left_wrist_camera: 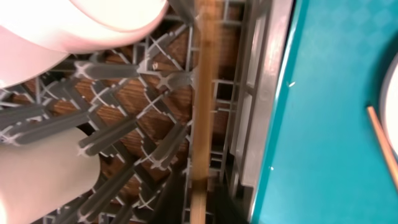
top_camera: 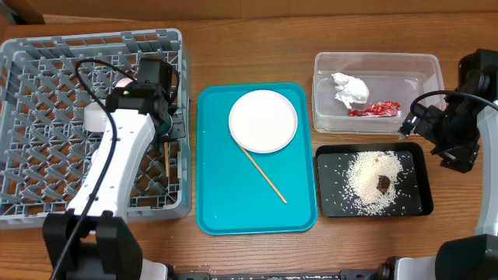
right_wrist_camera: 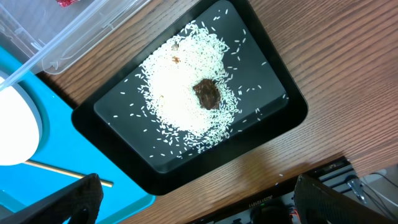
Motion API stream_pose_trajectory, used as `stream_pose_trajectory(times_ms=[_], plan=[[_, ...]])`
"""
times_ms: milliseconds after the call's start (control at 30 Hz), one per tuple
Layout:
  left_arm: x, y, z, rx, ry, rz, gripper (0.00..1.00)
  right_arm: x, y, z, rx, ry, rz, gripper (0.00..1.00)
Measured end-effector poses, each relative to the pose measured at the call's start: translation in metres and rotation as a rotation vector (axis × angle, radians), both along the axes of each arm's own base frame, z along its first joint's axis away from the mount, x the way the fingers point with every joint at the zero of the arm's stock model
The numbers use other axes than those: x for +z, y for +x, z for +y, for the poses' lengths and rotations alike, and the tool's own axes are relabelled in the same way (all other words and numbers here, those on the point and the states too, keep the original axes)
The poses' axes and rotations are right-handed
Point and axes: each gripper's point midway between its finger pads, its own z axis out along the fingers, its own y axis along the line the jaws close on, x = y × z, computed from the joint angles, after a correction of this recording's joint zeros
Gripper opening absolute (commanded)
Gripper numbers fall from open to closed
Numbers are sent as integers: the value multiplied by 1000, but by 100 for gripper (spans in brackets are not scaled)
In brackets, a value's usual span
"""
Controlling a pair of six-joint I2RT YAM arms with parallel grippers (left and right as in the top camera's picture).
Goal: Sort waste into correct bins and load items into the dishwasher
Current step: 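Place the chopstick into the dish rack with the left gripper, then grasp the second chopstick with the left gripper and place it in the rack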
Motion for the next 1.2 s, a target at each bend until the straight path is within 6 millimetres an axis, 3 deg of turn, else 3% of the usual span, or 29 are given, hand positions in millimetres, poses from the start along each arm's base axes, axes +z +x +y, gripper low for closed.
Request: stream_pose_trajectory(times_ms=[67,200,300,367,433,467,533,633,700,767,900,933,1033,1067,1200], plan=[[-4,0,0,-6,0,13,57,0,0,0,0,0,0,100],[-3,-10,0,4,-2,52,58,0,0,0,0,0,0,100],[12,-9,-16,12,-62,30,57,0,0,0,0,0,0,100],[20,-8,-40,-20,-115,4,56,0,0,0,0,0,0,100],[25,-12,-84,-81,-173,-12,60,0,0,0,0,0,0,100],[24,-21,-123,-121,-222,-8,60,0,0,0,0,0,0,100],[19,-25,-154,-93,-260,-20,59,0,0,0,0,0,0,100],[-20,-41,-199,-81,-267,46,59,0,0,0,-1,0,0,100],[-51,-51,-216,-81,-239,109,58,0,0,0,0,0,1,100],[-76,-59,-221,-57,-205,171,57,0,0,0,0,0,0,100],[-109,-69,-218,-15,-156,254,56,0,0,0,0,0,0,100],[-113,-70,-218,-8,-150,262,53,0,0,0,0,0,1,100],[-117,-70,-217,11,-148,267,14,0,0,0,0,0,0,100],[-118,-71,-216,13,-143,273,8,0,0,0,0,0,1,100],[-118,-76,-209,30,-123,301,4,0,0,0,0,0,1,100]])
